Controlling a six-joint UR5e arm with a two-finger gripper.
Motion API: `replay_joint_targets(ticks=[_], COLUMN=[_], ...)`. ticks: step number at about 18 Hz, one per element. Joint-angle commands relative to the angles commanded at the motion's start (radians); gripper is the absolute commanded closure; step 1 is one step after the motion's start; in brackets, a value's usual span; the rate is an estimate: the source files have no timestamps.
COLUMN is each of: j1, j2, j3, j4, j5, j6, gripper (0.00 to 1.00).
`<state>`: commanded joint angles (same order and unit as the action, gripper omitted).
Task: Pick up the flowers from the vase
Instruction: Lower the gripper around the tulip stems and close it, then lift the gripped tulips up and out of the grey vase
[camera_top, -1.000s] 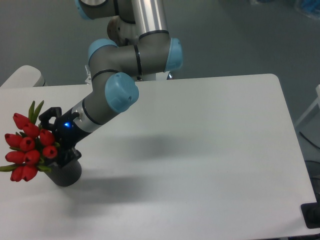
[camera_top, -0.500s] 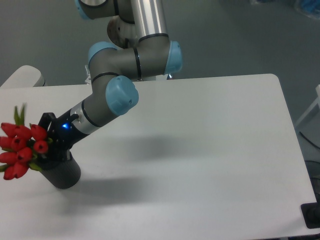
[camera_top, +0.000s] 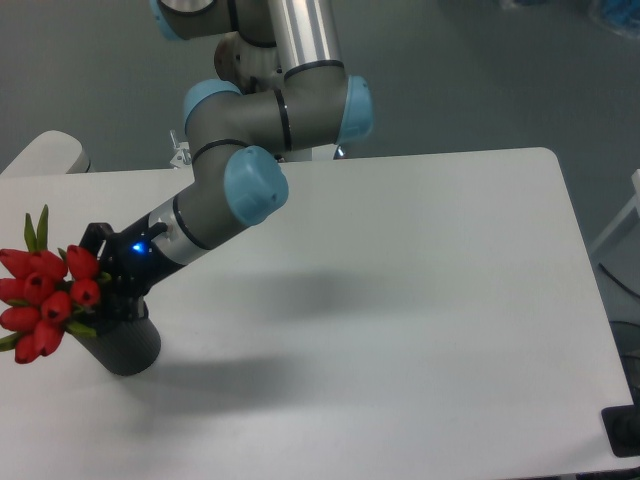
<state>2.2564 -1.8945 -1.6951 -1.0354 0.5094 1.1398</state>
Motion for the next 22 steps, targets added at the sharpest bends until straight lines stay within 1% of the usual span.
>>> replay_joint_targets(ticks=[3,6,9,11,16,22], j1=[0.029,0.049,0.06,0.063,0.071,0.089], j2=[0.041,0.043,0.043,0.043,0.043,0.043], j3=[0.011,0.035,0.084,0.106,0.112,0.136], j4=[0.0,0.0,0.0,0.0,0.0,-0.002], j5=[-0.052,-0.091,-0.1,-0.12,-0.124,-0.143], j6=[-0.054,-0.104,-0.188,-0.233,-0.262,-0.305], gripper=[0.72,0.72,0.72,0.72,0.72,0.72])
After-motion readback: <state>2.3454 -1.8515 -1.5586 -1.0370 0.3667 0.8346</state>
